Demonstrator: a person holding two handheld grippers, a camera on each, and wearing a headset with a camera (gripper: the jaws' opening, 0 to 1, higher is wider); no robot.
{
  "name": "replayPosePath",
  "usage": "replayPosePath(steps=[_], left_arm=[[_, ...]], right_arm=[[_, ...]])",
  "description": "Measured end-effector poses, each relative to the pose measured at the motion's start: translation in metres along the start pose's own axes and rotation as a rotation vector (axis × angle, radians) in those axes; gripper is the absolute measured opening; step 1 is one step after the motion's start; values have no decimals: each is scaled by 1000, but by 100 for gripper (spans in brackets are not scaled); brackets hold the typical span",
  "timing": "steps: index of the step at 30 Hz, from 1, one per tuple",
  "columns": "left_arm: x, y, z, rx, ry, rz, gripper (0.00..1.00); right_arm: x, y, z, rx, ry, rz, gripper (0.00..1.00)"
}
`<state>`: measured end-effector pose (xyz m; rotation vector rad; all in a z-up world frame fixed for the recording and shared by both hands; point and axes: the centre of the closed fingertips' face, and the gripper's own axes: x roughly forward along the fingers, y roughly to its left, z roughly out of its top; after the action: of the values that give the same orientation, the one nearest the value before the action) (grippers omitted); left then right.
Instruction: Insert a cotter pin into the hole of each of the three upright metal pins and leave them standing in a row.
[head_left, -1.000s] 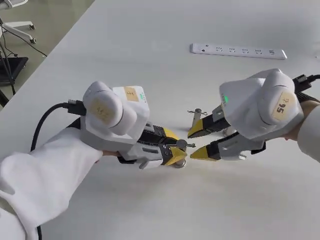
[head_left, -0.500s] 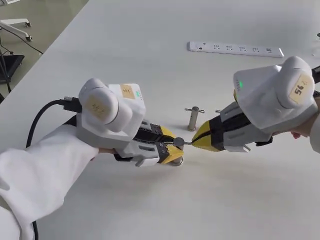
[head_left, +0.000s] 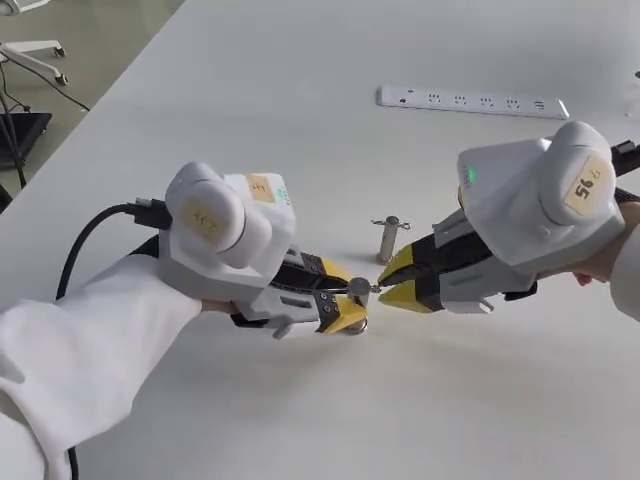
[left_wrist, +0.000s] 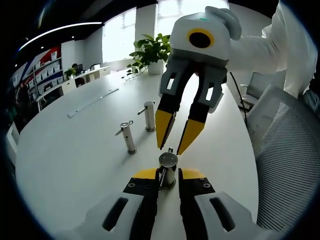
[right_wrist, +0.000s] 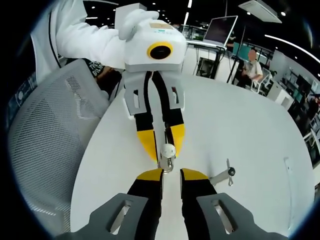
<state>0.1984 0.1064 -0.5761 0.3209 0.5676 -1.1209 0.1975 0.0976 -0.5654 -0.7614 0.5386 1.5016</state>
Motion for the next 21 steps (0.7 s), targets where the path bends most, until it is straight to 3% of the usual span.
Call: replayPosePath(steps=[3,9,10,14,21], left_arm=[[-2,0,-1,-4,-4,6,18],[-11,0,-4,-10,-4,22,38],[-13,0,-4,-45,-18,22,42],[-19,-7,-5,-90,-51,6,72],[-24,-22,-11,-145,-61,-15,100]], right_arm=[[-2,0,3,17,-17,3,10],[0,2,5,56,-34,13,17],[1,4,5,62,-38,19,18],[8,5,12,87,-91,19,24],[20,4,17,118,-128,20,24]])
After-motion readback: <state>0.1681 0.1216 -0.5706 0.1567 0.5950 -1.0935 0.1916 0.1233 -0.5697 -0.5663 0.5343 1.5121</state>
